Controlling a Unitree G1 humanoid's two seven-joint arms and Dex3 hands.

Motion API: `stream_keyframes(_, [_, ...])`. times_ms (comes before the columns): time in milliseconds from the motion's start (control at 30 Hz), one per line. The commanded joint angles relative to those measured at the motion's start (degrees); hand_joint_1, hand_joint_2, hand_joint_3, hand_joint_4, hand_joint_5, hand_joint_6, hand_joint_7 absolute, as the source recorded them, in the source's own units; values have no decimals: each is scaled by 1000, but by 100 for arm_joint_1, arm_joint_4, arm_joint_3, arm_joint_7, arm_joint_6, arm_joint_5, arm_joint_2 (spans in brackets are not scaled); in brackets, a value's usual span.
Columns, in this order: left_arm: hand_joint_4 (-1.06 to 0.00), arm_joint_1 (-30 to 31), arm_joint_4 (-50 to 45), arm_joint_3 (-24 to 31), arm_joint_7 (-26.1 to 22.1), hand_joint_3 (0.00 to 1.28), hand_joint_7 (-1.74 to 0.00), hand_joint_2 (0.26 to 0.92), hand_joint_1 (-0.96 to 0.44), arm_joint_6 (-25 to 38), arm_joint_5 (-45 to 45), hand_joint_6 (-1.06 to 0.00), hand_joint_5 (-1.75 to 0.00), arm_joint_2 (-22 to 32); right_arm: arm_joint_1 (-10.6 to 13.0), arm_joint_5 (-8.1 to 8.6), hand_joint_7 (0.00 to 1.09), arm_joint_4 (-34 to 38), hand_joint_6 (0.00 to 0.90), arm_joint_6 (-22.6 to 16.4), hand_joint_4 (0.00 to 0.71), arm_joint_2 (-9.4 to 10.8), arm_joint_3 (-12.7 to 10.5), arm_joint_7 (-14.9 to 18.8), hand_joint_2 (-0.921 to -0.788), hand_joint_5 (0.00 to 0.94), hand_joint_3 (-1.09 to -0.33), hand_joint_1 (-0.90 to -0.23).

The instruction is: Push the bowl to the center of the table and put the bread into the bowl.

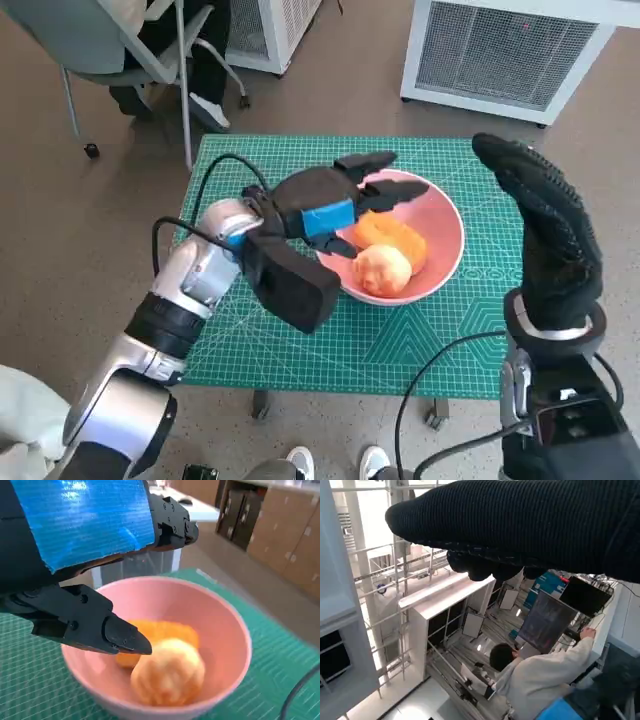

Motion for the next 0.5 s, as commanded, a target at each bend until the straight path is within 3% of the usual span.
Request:
stream_keyframes(33, [-17, 173, -6, 542, -68, 16, 0, 898, 132, -39, -811, -178, -7, -84, 48, -44, 790, -20, 79, 103, 453, 30, 4, -53, -921, 6, -543, -393])
stream_keyframes(200, [-52, 463, -247, 1284, -318, 14, -3, 901, 61, 172, -2195, -183, -17, -367, -18, -91, 782, -41, 85, 184, 455, 19, -47, -120, -921, 7, -536, -388])
stream_keyframes(333, [-58, 864, -763, 1924, -608, 23, -1, 914, 11, 882, -3694, -175, -14, -796, -77, -105, 758, -82, 105, 319, 456, 27, -87, -191, -921, 6, -525, -384])
stream_keyframes(500, [-57, 1425, -1489, 2365, -473, 50, 0, 920, -41, 1367, -4834, -167, -10, -1250, -138, -165, 747, -132, 117, 472, 446, 53, -119, -300, -921, 2, -512, -396])
